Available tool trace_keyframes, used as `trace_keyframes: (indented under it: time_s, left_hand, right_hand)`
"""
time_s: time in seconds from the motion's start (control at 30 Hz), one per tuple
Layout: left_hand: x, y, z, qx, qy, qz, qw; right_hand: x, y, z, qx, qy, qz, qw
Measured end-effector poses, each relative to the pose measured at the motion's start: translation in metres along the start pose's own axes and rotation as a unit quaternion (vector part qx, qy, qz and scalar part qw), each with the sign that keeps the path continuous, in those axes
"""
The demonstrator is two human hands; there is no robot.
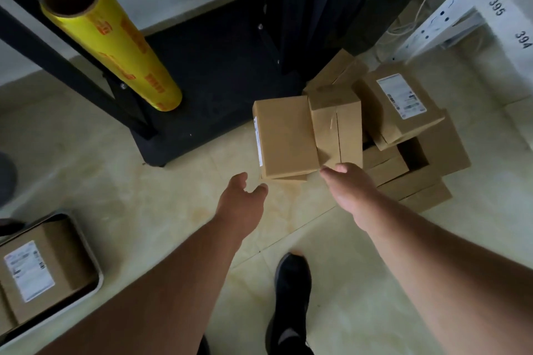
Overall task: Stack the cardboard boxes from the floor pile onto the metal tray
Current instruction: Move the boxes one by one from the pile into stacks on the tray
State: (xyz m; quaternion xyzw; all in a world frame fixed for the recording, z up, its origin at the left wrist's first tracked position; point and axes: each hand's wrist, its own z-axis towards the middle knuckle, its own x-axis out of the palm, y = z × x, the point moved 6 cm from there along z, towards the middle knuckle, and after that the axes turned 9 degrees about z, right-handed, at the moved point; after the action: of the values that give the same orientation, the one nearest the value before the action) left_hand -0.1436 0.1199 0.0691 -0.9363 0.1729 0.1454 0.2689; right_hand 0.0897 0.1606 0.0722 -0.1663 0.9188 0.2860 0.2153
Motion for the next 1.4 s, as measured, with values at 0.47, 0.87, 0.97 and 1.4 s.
trace_keyframes:
  time_s: [0.47,0.87,0.97,1.4]
  left_hand:
    - [0.053,-0.027,0.093,-0.038,0.033,0.024,0.998]
    - [0.038,-0.018,0.082,-0.012,0.025,-0.018,0.999]
    - [0.024,-0.013,0.072,-0.009,0.0,-0.036,0.999]
    - [-0.082,0.077,0.022,-0.028,-0.075,-0.087,0.993]
  right_hand:
    - [0.028,-0.003,0.085,0.022,0.028,0.005,0.999]
    - [0.034,0.007,0.069,0.014,0.017,0.027,0.999]
    - [0.038,0.015,0.055,0.0,0.016,0.033,0.999]
    - [0.13,0.059,-0.042,-0.056,0.061,-0.022,0.996]
